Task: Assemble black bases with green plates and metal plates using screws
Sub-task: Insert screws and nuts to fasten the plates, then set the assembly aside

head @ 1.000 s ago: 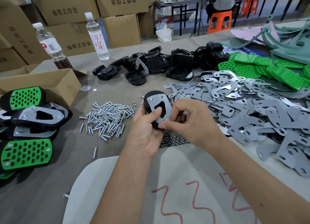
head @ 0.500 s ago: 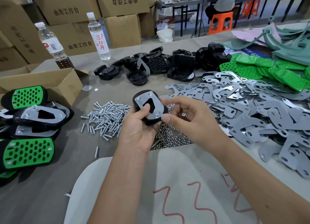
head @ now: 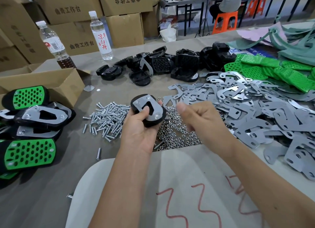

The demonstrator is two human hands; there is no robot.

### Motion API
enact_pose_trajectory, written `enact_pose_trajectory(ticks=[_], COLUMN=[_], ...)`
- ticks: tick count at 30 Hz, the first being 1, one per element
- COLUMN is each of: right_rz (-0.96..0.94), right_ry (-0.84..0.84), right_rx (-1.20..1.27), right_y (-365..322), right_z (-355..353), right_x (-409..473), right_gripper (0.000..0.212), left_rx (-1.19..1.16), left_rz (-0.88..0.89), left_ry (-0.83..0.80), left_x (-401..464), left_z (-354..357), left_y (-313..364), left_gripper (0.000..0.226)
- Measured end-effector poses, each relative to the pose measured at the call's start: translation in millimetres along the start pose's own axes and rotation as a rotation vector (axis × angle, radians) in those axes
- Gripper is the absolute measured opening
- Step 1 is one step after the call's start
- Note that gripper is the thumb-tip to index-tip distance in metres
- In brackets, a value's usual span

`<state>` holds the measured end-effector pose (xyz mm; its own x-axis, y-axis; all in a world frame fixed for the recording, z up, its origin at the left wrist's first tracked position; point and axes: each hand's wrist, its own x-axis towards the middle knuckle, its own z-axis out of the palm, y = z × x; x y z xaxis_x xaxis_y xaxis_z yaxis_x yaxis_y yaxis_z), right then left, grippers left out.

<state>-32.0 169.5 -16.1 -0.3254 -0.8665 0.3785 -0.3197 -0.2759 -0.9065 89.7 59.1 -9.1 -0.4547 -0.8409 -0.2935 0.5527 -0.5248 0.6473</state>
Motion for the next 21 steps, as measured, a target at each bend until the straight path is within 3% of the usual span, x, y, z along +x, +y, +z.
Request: enact_pose_trajectory(ticks=[2, 4, 6, 8, 14, 18, 21], right_rz=[-0.048, -0.113, -0.092, -0.081, -0.183, -0.174, -0.147], right_ry=[0.076, 0.085, -0.004, -0.084, -0.11, -0.129, -0.129], right_rx=[-0.036, -0.288, -0.575, -0.726, -0.78, -0.849, -0.845], right_y=[0, 4, 7, 10, 7, -1, -5], right_z=[-3, 0, 5, 9, 9, 10, 15], right_x=[0, 1, 5, 7, 4, 4, 4], right_gripper=[0.066, 0.047, 0.025, 0.021, 0.012, 0.02, 0.014], left_rx=[0.007, 0.087, 0.151, 0.143, 0.054, 0.06, 0.099], left_rz=[0.028, 0.058, 0.059, 0.038, -0.066, -0.061, -0.055], left_ry=[-0.004, -0.019, -0.064, -0.102, -0.132, -0.14, -0.148], left_x=[0, -3, -9, -12, -16, -15, -17], left_z=[-1, 1, 6, 9, 10, 9, 8], left_y=[2, 1, -5, -8, -5, -7, -7], left_gripper=[0.039, 0.039, 0.039, 0.037, 0.037, 0.038, 0.034])
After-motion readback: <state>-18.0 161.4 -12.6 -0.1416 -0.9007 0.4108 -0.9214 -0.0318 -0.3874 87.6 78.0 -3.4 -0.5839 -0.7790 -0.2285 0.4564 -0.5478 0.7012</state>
